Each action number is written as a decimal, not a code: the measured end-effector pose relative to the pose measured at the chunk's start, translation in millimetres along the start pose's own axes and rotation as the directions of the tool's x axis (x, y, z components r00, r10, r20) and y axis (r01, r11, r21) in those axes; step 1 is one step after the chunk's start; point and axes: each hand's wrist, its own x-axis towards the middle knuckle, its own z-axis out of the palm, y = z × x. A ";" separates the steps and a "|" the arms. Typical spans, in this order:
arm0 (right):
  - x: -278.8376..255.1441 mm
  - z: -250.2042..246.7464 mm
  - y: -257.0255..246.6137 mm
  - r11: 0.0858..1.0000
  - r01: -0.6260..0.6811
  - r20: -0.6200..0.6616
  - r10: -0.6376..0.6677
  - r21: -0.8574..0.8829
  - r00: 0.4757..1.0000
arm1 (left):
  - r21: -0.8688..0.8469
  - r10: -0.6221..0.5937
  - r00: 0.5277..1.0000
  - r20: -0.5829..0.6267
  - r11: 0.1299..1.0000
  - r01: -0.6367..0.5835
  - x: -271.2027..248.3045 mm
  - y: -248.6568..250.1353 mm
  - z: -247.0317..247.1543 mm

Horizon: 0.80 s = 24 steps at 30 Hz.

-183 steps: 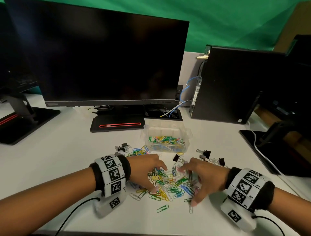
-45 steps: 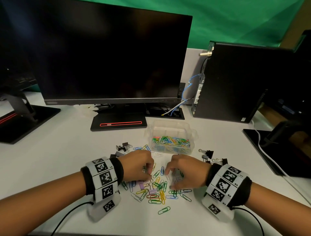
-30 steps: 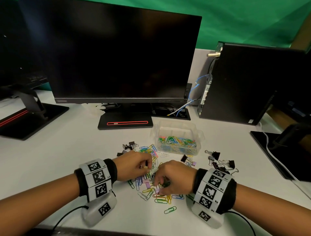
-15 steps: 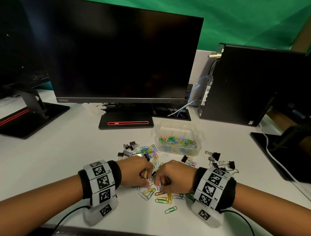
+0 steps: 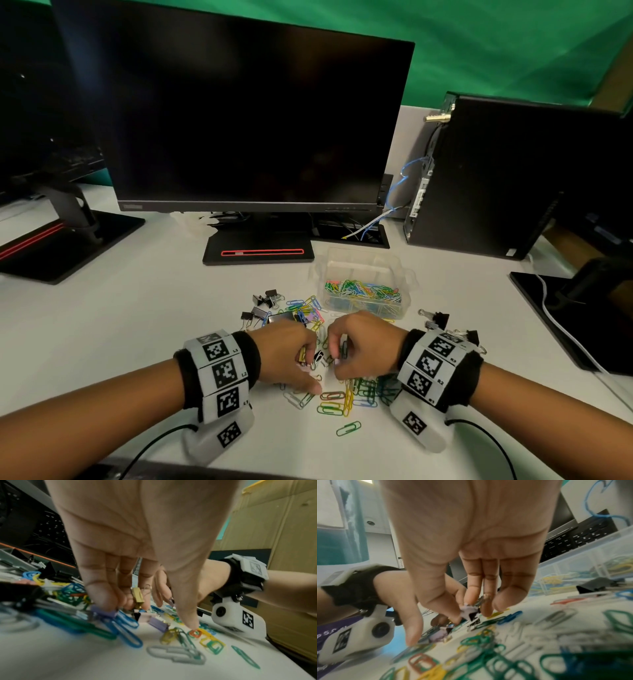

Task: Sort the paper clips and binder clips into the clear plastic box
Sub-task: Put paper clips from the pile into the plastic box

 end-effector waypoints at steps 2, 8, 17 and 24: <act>3.3 -2.5 3.4 0.999 -0.020 0.001 0.020 0.035 1.000 | 0.028 0.010 1.000 0.014 1.000 -0.010 0.5 2.2 0.4; 10.6 -3.8 12.1 0.997 -0.034 0.043 0.031 0.071 0.999 | -0.051 0.033 0.999 0.028 0.998 -0.031 3.2 -1.0 -2.9; 16.9 -0.1 7.4 0.999 0.014 0.089 -0.017 0.037 0.996 | -0.027 0.011 1.000 0.018 1.000 -0.010 2.0 -1.3 -2.4; 20.0 0.1 3.8 1.000 -0.005 0.082 0.005 -0.003 0.997 | -0.004 0.004 1.000 0.021 1.000 -0.004 2.9 9.8 -2.2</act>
